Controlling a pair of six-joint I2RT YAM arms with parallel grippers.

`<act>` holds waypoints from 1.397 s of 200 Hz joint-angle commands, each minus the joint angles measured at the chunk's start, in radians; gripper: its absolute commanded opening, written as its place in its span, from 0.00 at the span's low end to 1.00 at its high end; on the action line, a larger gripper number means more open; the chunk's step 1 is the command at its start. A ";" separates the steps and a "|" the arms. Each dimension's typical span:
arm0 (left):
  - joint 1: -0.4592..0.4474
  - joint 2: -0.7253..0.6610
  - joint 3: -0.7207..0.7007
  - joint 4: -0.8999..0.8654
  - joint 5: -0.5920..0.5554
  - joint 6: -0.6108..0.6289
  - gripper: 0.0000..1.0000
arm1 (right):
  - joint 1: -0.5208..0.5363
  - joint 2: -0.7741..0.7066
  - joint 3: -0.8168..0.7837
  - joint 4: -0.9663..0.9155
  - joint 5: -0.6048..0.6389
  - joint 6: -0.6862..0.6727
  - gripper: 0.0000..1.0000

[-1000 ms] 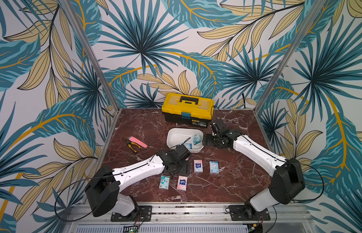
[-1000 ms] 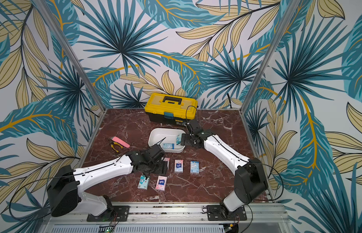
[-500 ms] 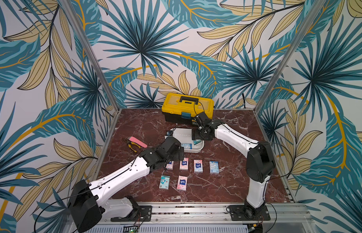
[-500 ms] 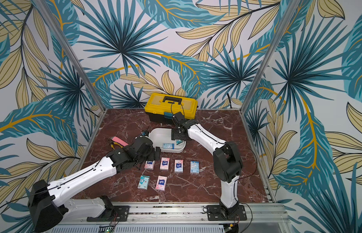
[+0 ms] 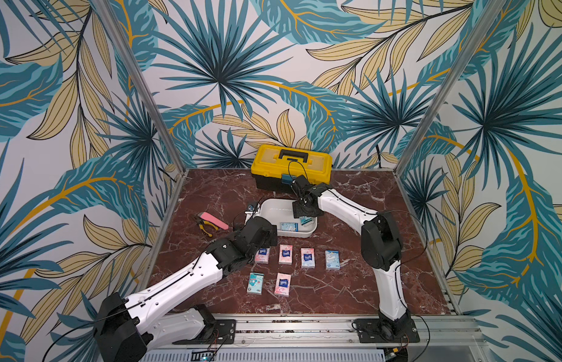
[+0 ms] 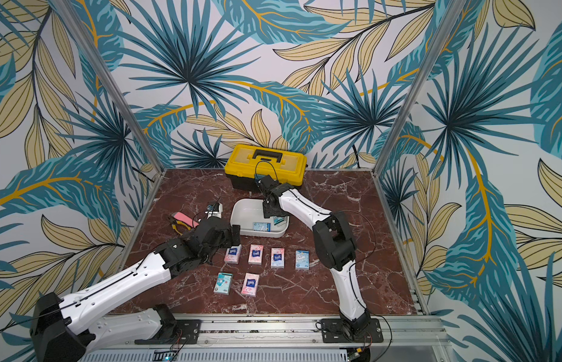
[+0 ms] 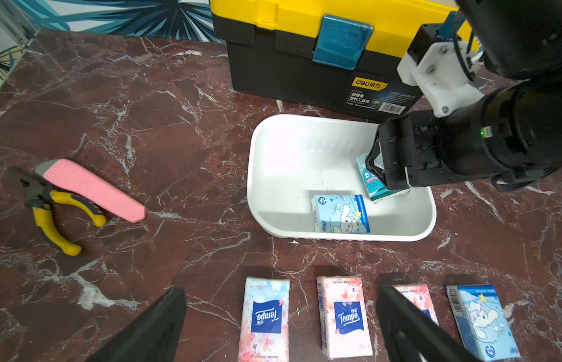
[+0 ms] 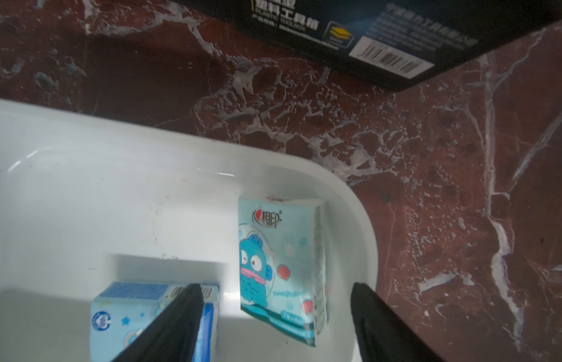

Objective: Take the pocket tissues out of the storage box
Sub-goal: Pick up the pocket tissues from the storage box.

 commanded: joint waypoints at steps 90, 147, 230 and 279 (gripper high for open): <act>0.015 -0.005 -0.040 0.019 -0.035 -0.014 1.00 | 0.019 0.159 0.082 -0.087 0.070 -0.045 0.80; 0.018 -0.001 -0.044 0.008 -0.027 -0.035 1.00 | 0.018 0.186 0.092 -0.086 0.031 -0.011 0.68; 0.019 -0.039 -0.068 0.015 -0.049 -0.047 1.00 | 0.018 0.120 0.089 -0.074 0.012 0.009 0.57; 0.019 -0.068 -0.099 0.035 -0.063 -0.068 1.00 | 0.021 0.060 0.060 -0.057 -0.011 0.033 0.51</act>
